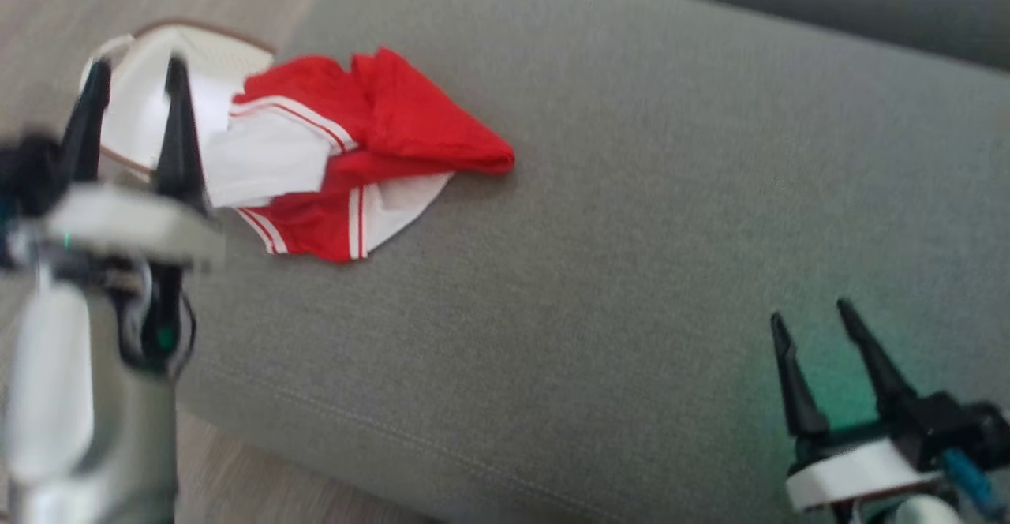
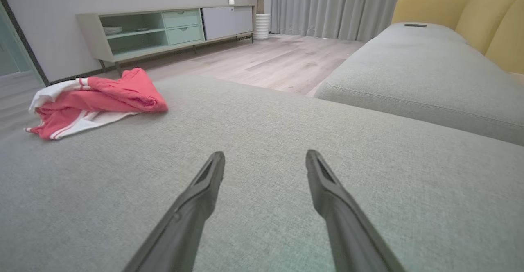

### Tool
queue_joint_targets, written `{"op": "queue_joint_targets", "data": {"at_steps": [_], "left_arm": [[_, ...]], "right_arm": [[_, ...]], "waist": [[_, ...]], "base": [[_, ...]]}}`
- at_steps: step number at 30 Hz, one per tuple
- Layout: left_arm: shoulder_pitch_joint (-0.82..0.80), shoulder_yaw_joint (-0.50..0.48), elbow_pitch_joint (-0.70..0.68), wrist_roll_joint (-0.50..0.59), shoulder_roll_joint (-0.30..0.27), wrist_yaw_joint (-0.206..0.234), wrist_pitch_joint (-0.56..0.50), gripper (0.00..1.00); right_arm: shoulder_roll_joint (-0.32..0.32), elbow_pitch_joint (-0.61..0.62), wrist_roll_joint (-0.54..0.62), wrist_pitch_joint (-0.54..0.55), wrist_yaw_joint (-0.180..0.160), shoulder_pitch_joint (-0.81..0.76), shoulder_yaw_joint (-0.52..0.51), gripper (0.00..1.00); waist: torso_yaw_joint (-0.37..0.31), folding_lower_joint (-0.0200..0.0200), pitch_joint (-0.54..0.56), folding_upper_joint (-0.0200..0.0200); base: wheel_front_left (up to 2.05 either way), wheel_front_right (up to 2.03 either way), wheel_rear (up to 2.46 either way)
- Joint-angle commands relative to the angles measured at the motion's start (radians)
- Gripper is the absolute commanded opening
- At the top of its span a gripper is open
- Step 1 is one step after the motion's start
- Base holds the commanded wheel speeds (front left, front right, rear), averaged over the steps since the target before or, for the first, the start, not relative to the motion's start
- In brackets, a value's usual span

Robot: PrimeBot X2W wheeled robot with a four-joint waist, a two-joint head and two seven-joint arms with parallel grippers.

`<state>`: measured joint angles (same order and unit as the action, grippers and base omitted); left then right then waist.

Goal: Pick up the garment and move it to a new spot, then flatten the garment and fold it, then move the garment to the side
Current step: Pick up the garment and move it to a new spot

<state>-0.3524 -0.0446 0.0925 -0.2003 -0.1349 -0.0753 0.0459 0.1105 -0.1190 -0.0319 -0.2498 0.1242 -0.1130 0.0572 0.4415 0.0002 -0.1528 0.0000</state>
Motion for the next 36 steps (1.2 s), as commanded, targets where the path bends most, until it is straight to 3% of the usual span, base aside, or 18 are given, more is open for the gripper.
{"op": "queue_joint_targets", "data": {"at_steps": [1,6,10,14,19,25,26,27,36], "left_arm": [[-0.122,-0.026,0.049,-0.023,-0.048,-0.013,-0.041,1.0],[-0.318,-0.032,0.338,-0.093,-0.069,-0.027,-0.167,1.0],[-0.441,-0.075,0.577,-0.151,-0.085,-0.008,-0.25,1.0],[-0.511,-0.086,0.754,-0.152,-0.114,0.023,-0.269,1.0],[-0.557,-0.086,0.908,-0.151,-0.138,0.036,-0.263,1.0],[-0.56,-0.081,1.005,-0.161,-0.132,0.02,-0.245,1.0],[-0.56,-0.084,1.019,-0.171,-0.128,0.011,-0.245,0.58],[-0.563,-0.092,1.029,-0.185,-0.126,0.001,-0.24,0.0],[-0.615,-0.051,0.969,-0.16,-0.168,-0.041,0.015,0.0]], "right_arm": [[0.04,0.043,0.01,-0.012,0.007,0.053,0.024,1.0],[0.096,0.071,0.015,-0.012,0.007,0.098,0.027,1.0],[0.131,0.075,-0.01,-0.012,0.007,0.141,0.051,1.0],[0.154,0.088,-0.02,-0.012,0.007,0.18,0.062,1.0],[0.154,0.095,-0.022,-0.012,0.007,0.201,0.056,1.0],[0.143,0.09,-0.019,-0.012,0.007,0.214,0.048,1.0],[0.136,0.088,-0.02,-0.012,0.007,0.216,0.044,1.0],[0.129,0.087,-0.022,-0.012,0.007,0.22,0.04,1.0],[0.069,0.065,-0.009,-0.012,0.007,0.245,0.049,1.0]], "waist": [[-0.018,-0.0002,-0.096,0.0],[-0.03,-0.0002,-0.195,0.0],[-0.061,-0.0002,-0.258,0.0],[-0.092,-0.0002,-0.302,0.0],[-0.125,-0.0002,-0.335,0.0],[-0.146,-0.0002,-0.35,0.0],[-0.149,-0.0002,-0.351,0.0],[-0.153,-0.0002,-0.353,0.0],[-0.188,-0.0002,-0.266,0.0]], "base": [[0.0,0.0,0.0],[0.0,0.0,0.0],[0.0,0.0,0.0],[0.0,0.0,0.0],[0.0,0.0,0.0],[0.0,0.0,0.0],[0.0,0.0,0.0],[0.0,0.0,0.0],[0.0,0.0,0.0]]}}
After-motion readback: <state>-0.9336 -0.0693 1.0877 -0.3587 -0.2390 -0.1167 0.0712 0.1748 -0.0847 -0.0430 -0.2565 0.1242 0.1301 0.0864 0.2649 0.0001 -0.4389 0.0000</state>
